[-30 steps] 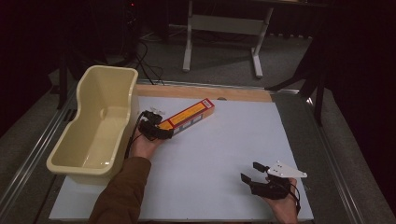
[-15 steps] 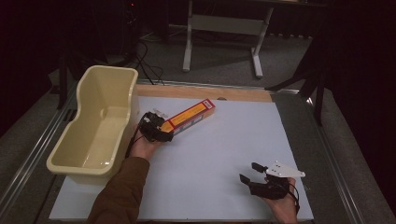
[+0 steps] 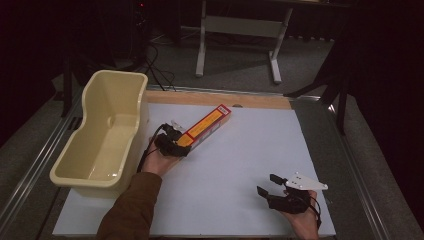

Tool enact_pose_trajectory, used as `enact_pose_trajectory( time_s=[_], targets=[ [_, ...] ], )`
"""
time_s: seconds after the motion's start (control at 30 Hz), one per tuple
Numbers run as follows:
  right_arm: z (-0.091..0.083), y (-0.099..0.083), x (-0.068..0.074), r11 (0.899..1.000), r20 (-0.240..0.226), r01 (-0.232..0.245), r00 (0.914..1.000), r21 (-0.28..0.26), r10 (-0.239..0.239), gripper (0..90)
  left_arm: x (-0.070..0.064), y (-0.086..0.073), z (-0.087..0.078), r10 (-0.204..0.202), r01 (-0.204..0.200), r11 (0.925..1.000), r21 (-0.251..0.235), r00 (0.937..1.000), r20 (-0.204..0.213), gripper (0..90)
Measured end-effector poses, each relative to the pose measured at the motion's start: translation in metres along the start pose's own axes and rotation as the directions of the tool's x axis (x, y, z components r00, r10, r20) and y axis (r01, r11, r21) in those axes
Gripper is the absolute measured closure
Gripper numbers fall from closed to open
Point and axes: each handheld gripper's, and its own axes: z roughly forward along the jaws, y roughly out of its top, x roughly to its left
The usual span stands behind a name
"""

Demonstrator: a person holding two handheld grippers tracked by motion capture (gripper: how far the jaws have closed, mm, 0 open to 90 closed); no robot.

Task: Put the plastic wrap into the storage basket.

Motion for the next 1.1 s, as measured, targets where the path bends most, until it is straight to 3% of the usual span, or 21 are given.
enact_pose_trajectory(
  time_s=[0.17, 0.4, 0.73, 0.77, 0.87, 1.0, 1.1],
  targets=[
    [-0.001, 0.0, -0.001, 1.0, 0.004, -0.008, 1.0, -0.005, 0.008, 31.2, -0.008, -0.002, -0.002, 0.013, -0.012, 0.9999, -0.007, 0.9999, 0.006, 39.4],
    [-0.005, 0.0, -0.004, 0.998, 0.007, -0.034, 0.9994, -0.045, 0.034, 32.1, -0.025, -0.007, -0.005, 0.054, -0.053, 0.9983, -0.026, 0.9974, 0.048, 39.6],
    [-0.008, 0.0, -0.006, 0.997, 0.016, -0.044, 0.9989, -0.06, 0.045, 32.1, -0.054, -0.011, -0.006, 0.15, -0.143, 0.9876, -0.065, 0.9803, 0.128, 39.6],
    [-0.008, 0.0, -0.006, 0.997, 0.016, -0.046, 0.9988, -0.063, 0.047, 32.2, -0.061, -0.013, -0.008, 0.188, -0.179, 0.9814, -0.071, 0.9703, 0.152, 39.6],
    [-0.01, 0.0, -0.008, 0.995, 0.022, -0.058, 0.998, -0.081, 0.06, 32.3, -0.071, -0.016, -0.011, 0.239, -0.228, 0.9705, -0.08, 0.9533, 0.185, 39.6],
    [-0.013, 0.0, -0.009, 0.992, 0.023, -0.075, 0.9967, -0.103, 0.078, 32.2, -0.084, -0.022, -0.015, 0.297, -0.28, 0.9545, -0.104, 0.9249, 0.238, 39.6],
    [-0.013, 0.0, -0.009, 0.991, 0.025, -0.077, 0.9964, -0.11, 0.081, 32.3, -0.094, -0.026, -0.018, 0.344, -0.322, 0.9385, -0.124, 0.8996, 0.269, 39.5]
  ],
)
